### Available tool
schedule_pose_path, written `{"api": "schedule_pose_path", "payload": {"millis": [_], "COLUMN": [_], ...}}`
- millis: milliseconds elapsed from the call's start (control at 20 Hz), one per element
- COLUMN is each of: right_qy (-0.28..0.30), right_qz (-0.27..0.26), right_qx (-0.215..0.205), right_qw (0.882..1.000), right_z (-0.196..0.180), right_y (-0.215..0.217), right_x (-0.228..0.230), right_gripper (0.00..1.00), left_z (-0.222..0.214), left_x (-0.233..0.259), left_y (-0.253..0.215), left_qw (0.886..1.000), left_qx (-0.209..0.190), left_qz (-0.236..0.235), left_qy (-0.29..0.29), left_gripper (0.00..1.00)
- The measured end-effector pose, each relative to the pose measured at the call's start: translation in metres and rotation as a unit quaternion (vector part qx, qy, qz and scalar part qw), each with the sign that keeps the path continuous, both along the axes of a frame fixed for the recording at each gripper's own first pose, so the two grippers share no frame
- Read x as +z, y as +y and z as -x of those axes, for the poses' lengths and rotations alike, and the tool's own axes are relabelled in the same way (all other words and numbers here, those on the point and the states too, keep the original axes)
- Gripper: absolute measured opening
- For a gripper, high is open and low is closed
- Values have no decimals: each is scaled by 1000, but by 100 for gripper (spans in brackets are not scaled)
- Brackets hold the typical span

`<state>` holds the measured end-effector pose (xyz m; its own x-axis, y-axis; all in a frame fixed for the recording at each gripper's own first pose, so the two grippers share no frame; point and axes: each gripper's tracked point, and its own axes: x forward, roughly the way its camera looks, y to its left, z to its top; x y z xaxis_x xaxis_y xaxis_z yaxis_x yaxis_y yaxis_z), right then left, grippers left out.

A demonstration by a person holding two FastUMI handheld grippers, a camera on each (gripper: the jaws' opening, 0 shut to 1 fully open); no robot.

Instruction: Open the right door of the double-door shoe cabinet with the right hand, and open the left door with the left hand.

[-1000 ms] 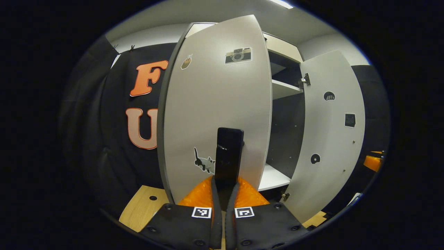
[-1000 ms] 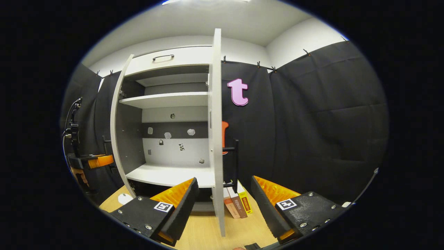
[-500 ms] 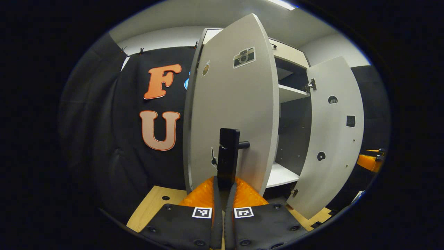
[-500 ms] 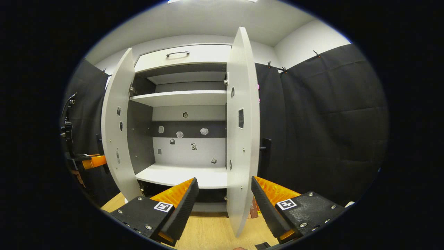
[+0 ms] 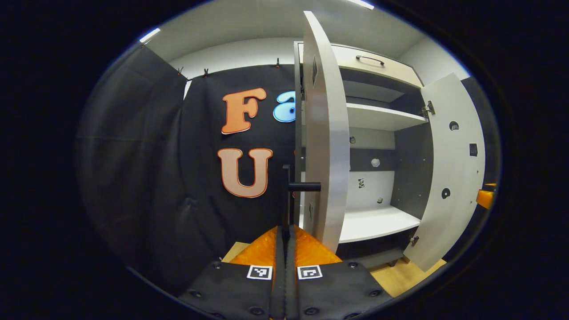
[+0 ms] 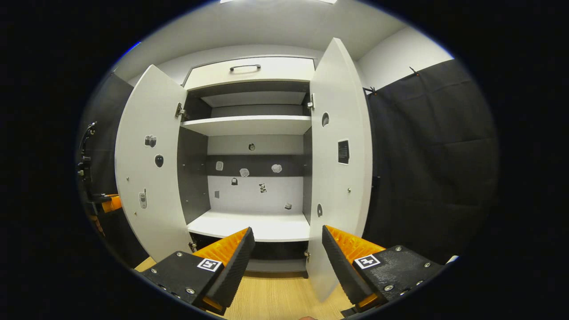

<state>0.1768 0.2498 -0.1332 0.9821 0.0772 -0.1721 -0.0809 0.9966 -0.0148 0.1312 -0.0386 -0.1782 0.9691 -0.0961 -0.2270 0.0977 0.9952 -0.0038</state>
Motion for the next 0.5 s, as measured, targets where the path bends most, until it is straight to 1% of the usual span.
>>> {"api": "schedule_pose_path", "payload": {"millis": [50, 300, 500], "right_qy": [0, -1, 0], "right_qz": [1, 2, 8], "right_qx": [1, 2, -2], "right_qw": [1000, 1000, 1000], "right_z": [2, 12, 18], "right_y": [5, 21, 24], "right_x": [-1, 0, 0], "right_gripper": [93, 93, 93], "left_z": [1, 4, 17], "left_x": [-1, 0, 6], "left_y": [-1, 2, 4], "left_qw": [1000, 999, 998], "left_qx": [-8, -29, -39], "left_qz": [17, 30, 45], "left_qy": [3, 8, 16], "left_gripper": [7, 7, 7]}}
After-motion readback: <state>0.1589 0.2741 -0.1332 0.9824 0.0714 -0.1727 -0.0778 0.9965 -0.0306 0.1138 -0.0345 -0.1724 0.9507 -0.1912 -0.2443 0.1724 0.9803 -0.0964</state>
